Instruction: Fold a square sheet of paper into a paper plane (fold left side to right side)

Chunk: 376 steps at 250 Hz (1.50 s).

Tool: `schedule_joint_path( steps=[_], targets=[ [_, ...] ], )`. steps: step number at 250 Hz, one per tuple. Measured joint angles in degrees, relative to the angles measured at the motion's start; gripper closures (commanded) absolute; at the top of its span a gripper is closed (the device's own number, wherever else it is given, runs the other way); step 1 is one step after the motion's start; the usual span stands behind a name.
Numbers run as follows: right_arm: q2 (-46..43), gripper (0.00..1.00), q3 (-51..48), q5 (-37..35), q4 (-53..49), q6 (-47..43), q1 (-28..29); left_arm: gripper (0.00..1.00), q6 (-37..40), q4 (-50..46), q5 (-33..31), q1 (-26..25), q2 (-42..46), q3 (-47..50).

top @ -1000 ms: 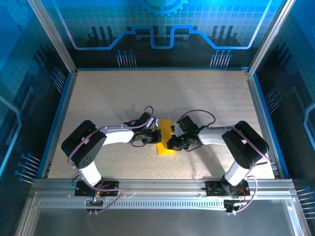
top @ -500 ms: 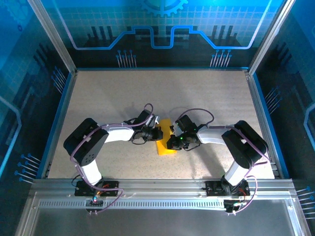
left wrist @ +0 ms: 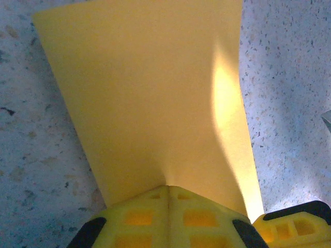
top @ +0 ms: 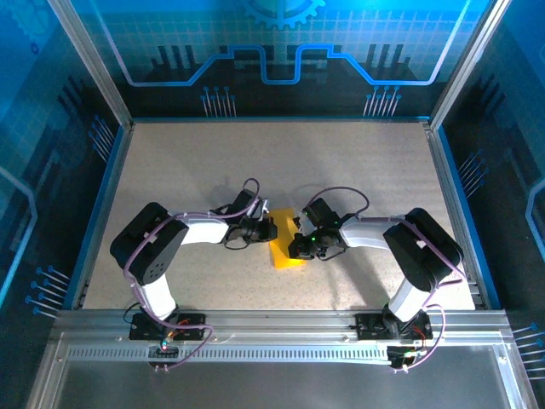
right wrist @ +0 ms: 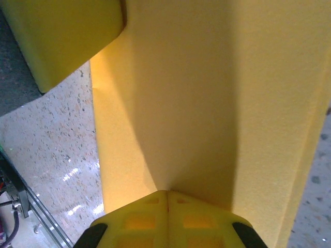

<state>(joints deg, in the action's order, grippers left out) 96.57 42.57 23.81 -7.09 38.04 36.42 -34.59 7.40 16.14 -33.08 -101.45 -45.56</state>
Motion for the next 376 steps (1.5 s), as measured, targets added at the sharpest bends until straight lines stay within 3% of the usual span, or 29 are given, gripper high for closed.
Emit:
schedule_joint_path(
  steps=[99,201,277,313,376],
  targets=[
    [0.0,1.0,0.6,-2.0,-0.3,-0.6,0.0,1.0,0.3,1.3,1.9,3.3,-1.2,-0.4],
    [0.1,1.0,0.8,-3.0,0.1,-0.6,0.0,1.0,4.2,-2.8,-1.2,12.0,-8.2,-11.5],
    [-0.6,1.0,-0.7,-2.8,2.4,1.0,0.0,1.0,5.0,-4.6,-0.4,12.3,-8.6,-12.8],
    [-1.8,1.0,-2.7,-3.0,4.9,4.1,0.2,1.0,5.2,-5.1,-1.4,12.7,-5.8,-11.1],
    [-2.2,1.0,-3.3,-5.9,7.3,9.2,2.6,1.0,4.7,-5.4,-0.5,11.2,8.0,-3.2]
  ],
)
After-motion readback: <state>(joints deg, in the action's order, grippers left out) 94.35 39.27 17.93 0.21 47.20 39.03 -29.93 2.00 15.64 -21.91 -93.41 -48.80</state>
